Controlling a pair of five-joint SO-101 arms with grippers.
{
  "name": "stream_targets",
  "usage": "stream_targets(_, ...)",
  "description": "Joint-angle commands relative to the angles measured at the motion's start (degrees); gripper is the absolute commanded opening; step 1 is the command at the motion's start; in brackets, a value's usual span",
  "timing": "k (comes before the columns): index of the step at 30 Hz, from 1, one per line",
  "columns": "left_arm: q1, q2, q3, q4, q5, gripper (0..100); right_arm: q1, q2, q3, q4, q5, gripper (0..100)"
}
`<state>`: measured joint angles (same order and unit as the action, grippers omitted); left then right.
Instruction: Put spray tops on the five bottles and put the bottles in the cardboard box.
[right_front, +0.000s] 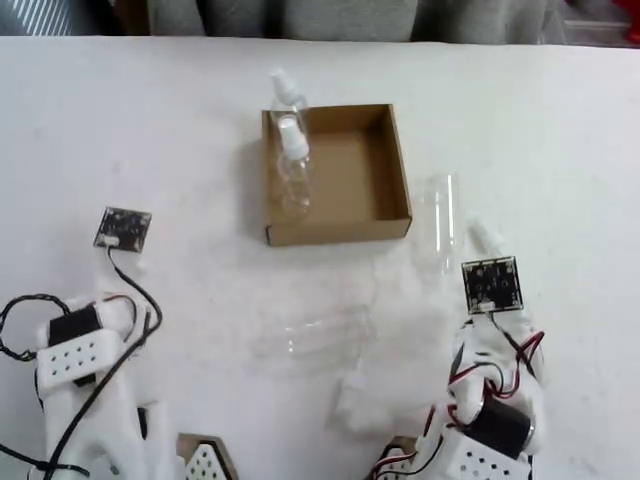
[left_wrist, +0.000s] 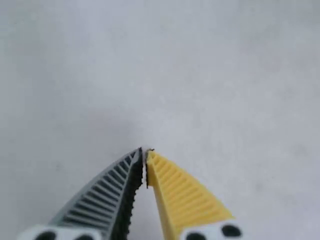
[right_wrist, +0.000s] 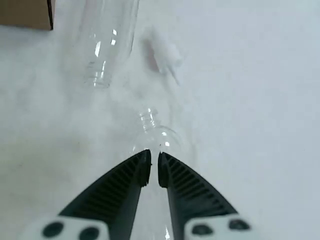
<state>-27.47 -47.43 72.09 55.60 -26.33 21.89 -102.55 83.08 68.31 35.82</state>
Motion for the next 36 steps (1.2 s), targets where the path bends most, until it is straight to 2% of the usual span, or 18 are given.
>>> stream_targets(1,-1.27,-0.13,-0.18,-1.23,-1.67,3,-1.01,-0.4,-8.09,3.38,2.73,1.6)
stream_targets(11,-1.19,-0.13,0.26,-1.32,-1.67,3,-8.75,2.51,-11.08,7.52,4.66,1.7)
stream_targets(15,-1.19,-0.13,0.35,-1.58,-1.67,3,-12.0,11.82,-12.66,7.43,4.66,1.7)
stream_targets(21,-1.19,-0.13,0.44,-1.58,-1.67,3,-17.71,28.26,-24.88,10.59,4.4,1.8)
stream_targets(26,-1.19,-0.13,0.44,-1.58,-1.67,3,-29.93,34.95,-32.18,15.96,4.31,1.9)
stream_targets(29,-1.19,-0.13,0.44,-1.58,-1.67,3,-40.31,35.74,-33.93,17.54,4.66,3.2)
stream_targets(32,-1.19,-0.13,0.44,-1.67,-1.76,3,-51.56,35.91,-34.64,19.38,4.75,8.5)
stream_targets(36,-0.75,-0.13,0.53,-1.67,-1.76,3,-63.52,36.0,-34.55,19.65,5.63,10.8)
